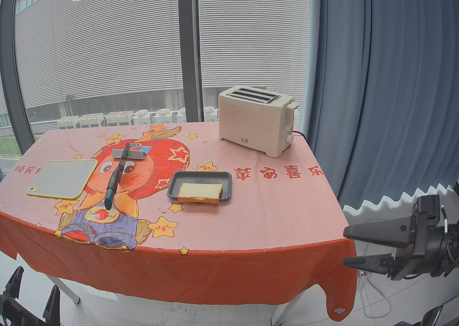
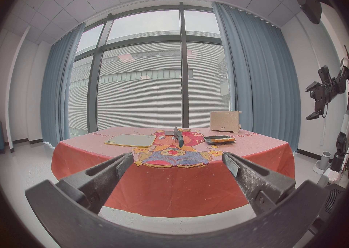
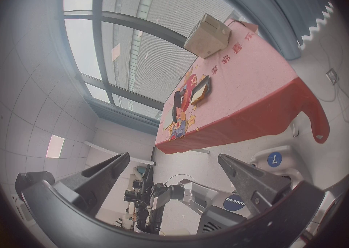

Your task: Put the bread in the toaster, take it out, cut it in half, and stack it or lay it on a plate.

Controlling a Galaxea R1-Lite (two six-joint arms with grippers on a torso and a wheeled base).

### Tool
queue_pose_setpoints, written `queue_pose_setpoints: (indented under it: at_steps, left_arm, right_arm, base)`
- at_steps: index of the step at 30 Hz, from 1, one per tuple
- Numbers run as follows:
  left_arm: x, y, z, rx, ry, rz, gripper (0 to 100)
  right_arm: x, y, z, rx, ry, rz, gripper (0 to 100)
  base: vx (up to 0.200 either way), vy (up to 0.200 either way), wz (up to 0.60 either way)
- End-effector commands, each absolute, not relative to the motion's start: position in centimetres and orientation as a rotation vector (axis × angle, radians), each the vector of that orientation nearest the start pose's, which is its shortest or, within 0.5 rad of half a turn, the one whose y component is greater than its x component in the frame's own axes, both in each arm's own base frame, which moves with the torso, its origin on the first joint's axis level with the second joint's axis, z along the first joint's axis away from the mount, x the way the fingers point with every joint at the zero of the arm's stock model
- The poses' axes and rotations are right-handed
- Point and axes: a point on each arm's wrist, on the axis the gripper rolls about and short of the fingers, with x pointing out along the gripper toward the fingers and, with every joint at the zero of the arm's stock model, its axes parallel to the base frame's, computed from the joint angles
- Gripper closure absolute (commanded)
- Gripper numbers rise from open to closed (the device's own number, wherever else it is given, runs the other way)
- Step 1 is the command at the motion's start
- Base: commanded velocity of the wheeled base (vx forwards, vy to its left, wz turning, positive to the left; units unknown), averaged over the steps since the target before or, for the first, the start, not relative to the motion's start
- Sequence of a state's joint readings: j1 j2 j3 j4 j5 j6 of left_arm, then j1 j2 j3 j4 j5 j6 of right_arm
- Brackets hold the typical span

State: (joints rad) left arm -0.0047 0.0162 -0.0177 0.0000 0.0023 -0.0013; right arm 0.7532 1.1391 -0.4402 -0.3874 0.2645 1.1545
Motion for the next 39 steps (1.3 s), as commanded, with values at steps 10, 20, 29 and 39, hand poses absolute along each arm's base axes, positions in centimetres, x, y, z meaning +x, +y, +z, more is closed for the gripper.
queue_pose_setpoints:
  at_steps: [10,20,29,39]
  left_arm:
    - [-2.3,0.0,7.6,-0.002,0.002,-0.002,0]
    - [-2.3,0.0,7.6,-0.002,0.002,-0.002,0]
    - [-2.3,0.0,7.6,-0.002,0.003,-0.002,0]
    - [-2.3,0.0,7.6,-0.002,0.003,-0.002,0]
  right_arm:
    - [12.4,13.0,17.0,0.972,0.935,0.667,0]
    - [13.1,13.9,16.5,0.969,0.931,0.678,0]
    - [13.1,13.9,16.9,0.973,0.918,0.689,0]
    - [12.9,13.6,17.1,0.981,0.897,0.704,0]
  base:
    - [0.000,0.000,0.00]
    - [0.000,0.000,0.00]
    - [0.000,0.000,0.00]
    - [0.000,0.000,0.00]
